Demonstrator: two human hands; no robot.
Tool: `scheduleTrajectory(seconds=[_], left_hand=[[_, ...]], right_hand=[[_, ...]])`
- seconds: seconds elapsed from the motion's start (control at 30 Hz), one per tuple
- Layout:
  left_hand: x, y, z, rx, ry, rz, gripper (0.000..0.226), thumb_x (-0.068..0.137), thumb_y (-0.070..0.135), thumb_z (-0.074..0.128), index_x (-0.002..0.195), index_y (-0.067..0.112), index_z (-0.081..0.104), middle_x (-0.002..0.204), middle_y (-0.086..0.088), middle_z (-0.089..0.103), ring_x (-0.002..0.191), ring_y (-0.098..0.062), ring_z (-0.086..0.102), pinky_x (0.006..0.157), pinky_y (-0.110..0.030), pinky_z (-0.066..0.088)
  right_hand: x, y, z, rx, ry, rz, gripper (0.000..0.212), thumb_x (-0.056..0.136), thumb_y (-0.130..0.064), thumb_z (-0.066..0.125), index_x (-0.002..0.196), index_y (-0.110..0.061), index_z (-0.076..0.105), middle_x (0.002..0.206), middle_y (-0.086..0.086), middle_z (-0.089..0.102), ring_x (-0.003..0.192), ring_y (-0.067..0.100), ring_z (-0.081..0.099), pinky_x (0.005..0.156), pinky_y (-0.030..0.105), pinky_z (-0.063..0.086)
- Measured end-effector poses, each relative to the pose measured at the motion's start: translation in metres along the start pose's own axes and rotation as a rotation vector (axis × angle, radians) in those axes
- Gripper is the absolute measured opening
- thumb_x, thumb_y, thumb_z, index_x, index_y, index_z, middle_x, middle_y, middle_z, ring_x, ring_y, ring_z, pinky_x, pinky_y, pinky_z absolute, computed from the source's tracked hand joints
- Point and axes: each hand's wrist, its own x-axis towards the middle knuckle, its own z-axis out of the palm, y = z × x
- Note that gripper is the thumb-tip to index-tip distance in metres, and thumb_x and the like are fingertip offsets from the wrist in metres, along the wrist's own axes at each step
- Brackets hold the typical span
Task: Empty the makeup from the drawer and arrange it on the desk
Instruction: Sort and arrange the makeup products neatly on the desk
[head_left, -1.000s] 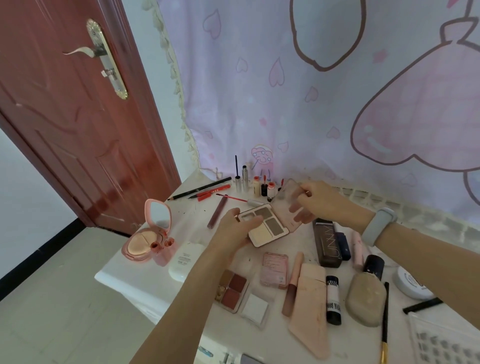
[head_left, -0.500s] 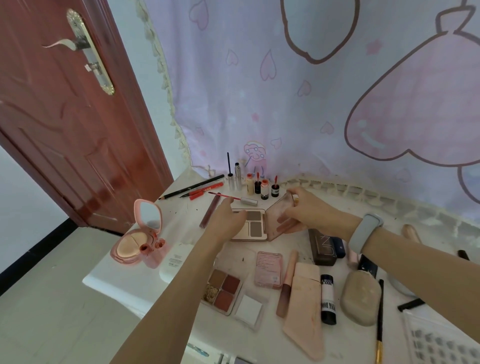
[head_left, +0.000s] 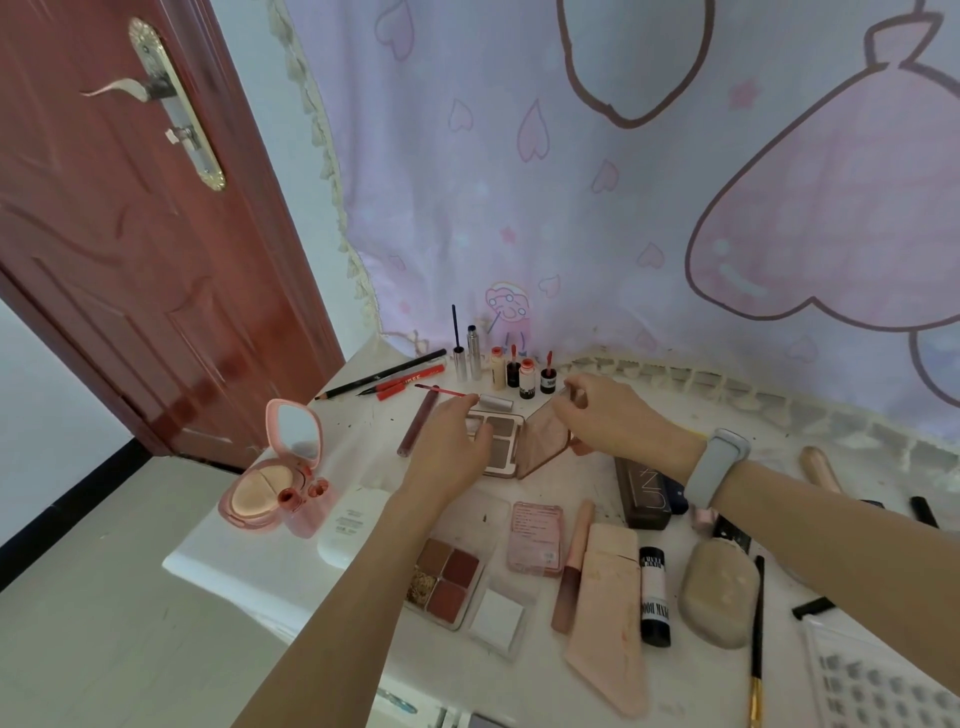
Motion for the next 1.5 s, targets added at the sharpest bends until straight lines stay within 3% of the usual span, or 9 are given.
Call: scheduleTrajectory(seconds=[0.1,0.27,0.53,0.63,0.73,0.97,1.17,1.4,1.5], left_hand=[[0.001,0.0,0.0,0.009,0.032,0.026,0.043,0.094,0.019,0.046,0.136,0.013,0.042,0.14,-0.003,0.043,0.129,-0.015,0.039,0.102,-0.023,0.029],[0.002,0.001,0.001,0.004,0.081,0.07,0.037,0.093,0.018,0.047,0.13,0.014,0.05,0.134,-0.003,0.049,0.122,-0.013,0.044,0.092,-0.015,0.028],[0.003,0.008,0.01,0.093,0.065,0.143,0.034,0.093,0.023,0.046,0.126,0.017,0.054,0.133,-0.001,0.051,0.123,-0.017,0.043,0.103,-0.036,0.036],[0.002,0.006,0.011,0.158,0.048,0.159,0.035,0.094,0.028,0.044,0.126,0.022,0.056,0.133,0.002,0.051,0.125,-0.016,0.042,0.103,-0.044,0.035],[0.0,0.001,0.008,0.199,0.04,0.133,0.036,0.094,0.028,0.044,0.128,0.022,0.053,0.135,0.001,0.049,0.127,-0.017,0.04,0.105,-0.045,0.032],[-0.001,-0.011,0.002,0.235,0.039,0.08,0.036,0.096,0.028,0.043,0.13,0.019,0.051,0.136,0.001,0.049,0.123,-0.016,0.043,0.103,-0.039,0.036],[-0.009,-0.018,-0.006,0.334,0.079,0.012,0.039,0.097,0.032,0.038,0.134,0.02,0.044,0.141,0.0,0.041,0.128,-0.02,0.037,0.103,-0.041,0.031],[-0.013,-0.034,-0.018,0.38,0.06,-0.178,0.064,0.094,0.054,0.028,0.139,0.008,0.029,0.144,-0.01,0.035,0.132,-0.027,0.032,0.106,-0.043,0.028],[-0.009,-0.037,-0.016,0.411,0.023,-0.227,0.067,0.093,0.057,0.023,0.139,0.007,0.028,0.143,-0.011,0.036,0.131,-0.028,0.032,0.107,-0.043,0.027]], right_hand=[[0.004,0.013,-0.01,-0.117,0.077,-0.042,0.037,0.096,-0.026,0.039,0.107,0.002,0.06,0.101,0.017,0.066,0.085,0.031,0.066,0.079,0.036,0.05],[0.017,0.033,-0.033,-0.132,0.133,-0.039,0.027,0.094,-0.016,0.042,0.109,-0.007,0.063,0.109,0.007,0.066,0.088,0.021,0.062,0.077,0.024,0.041],[0.043,0.042,-0.031,-0.365,-0.047,0.032,0.044,0.088,-0.031,0.056,0.108,0.007,0.062,0.112,0.025,0.062,0.102,0.037,0.06,0.089,0.043,0.049],[0.054,0.043,-0.019,-0.469,-0.077,0.028,0.03,0.084,-0.022,0.056,0.076,0.005,0.065,0.078,0.026,0.061,0.061,0.03,0.053,0.054,0.034,0.039],[0.065,0.05,-0.012,-0.524,-0.032,0.014,0.045,0.088,-0.017,0.05,0.047,-0.015,0.032,0.048,0.002,0.032,0.044,0.015,0.028,0.045,0.026,0.02],[0.045,0.041,-0.025,-0.562,0.222,-0.145,0.01,0.095,-0.022,0.04,0.089,-0.016,0.044,0.072,0.003,0.052,0.062,0.021,0.049,0.057,0.029,0.035],[0.027,0.01,-0.035,-0.52,0.463,-0.485,0.014,0.09,-0.02,0.051,0.094,-0.008,0.056,0.085,0.007,0.058,0.075,0.019,0.048,0.068,0.03,0.035],[0.029,-0.074,-0.008,-0.102,0.342,-0.821,0.014,0.09,-0.022,0.05,0.092,-0.01,0.057,0.08,-0.014,0.044,0.069,0.001,0.044,0.061,0.014,0.035],[0.04,-0.112,0.009,0.022,0.256,-0.881,0.008,0.091,-0.015,0.053,0.094,-0.008,0.057,0.081,-0.017,0.048,0.074,0.006,0.052,0.066,0.021,0.045]])
